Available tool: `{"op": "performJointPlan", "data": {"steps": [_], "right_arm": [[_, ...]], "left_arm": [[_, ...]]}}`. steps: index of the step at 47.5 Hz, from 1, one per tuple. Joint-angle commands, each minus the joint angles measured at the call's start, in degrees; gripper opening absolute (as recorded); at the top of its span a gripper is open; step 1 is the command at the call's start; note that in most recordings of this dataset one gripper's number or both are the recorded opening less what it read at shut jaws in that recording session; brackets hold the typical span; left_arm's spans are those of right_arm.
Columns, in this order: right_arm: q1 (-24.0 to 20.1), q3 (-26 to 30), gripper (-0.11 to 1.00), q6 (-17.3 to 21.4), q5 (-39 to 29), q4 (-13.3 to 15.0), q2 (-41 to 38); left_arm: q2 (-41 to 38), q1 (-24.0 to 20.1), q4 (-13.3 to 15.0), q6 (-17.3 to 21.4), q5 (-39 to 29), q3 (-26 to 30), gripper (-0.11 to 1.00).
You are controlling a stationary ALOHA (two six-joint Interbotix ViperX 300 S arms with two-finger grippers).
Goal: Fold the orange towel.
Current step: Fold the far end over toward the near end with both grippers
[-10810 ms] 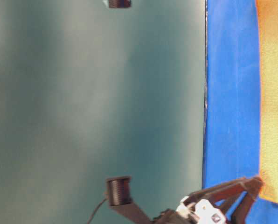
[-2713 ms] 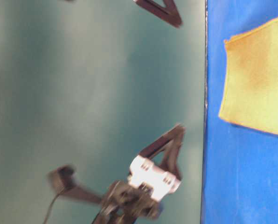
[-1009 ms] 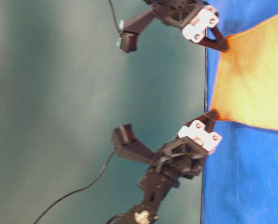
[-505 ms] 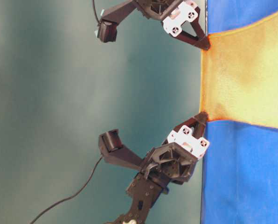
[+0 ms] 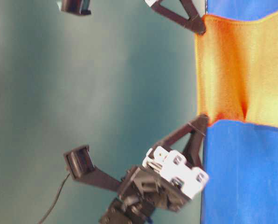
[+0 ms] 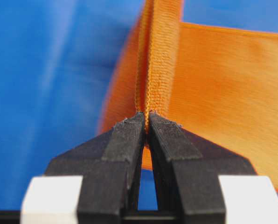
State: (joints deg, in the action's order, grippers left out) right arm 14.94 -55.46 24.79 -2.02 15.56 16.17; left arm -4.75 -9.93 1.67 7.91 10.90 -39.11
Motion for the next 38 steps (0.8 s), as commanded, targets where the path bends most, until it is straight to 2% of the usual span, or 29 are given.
{"op": "performJointPlan", "data": {"steps": [1,8,22,31,38], "right_arm": [[-2.9,0.0,0.04,-0.2,-0.9,-2.0,1.1],[-8.2,0.0,0.04,-0.2,-2.1,-5.2,0.3],[-16.3,0.3,0.04,-0.2,-1.0,-11.6,-6.8],[-17.5,0.5,0.04,-0.2,2.4,-13.2,-11.8],[-18.9,0.9,0.04,-0.2,3.1,-13.8,-12.6]], "left_arm": [[1.8,3.1,0.0,-0.1,-0.7,-0.4,0.02],[1.5,7.5,-0.1,-0.4,-3.3,-0.5,0.02],[-2.0,12.5,0.0,-1.9,-3.7,0.1,0.02],[-7.9,12.7,0.0,-2.0,-2.1,1.6,0.02],[-9.1,13.7,0.0,-2.0,-1.1,2.0,0.02]]}}
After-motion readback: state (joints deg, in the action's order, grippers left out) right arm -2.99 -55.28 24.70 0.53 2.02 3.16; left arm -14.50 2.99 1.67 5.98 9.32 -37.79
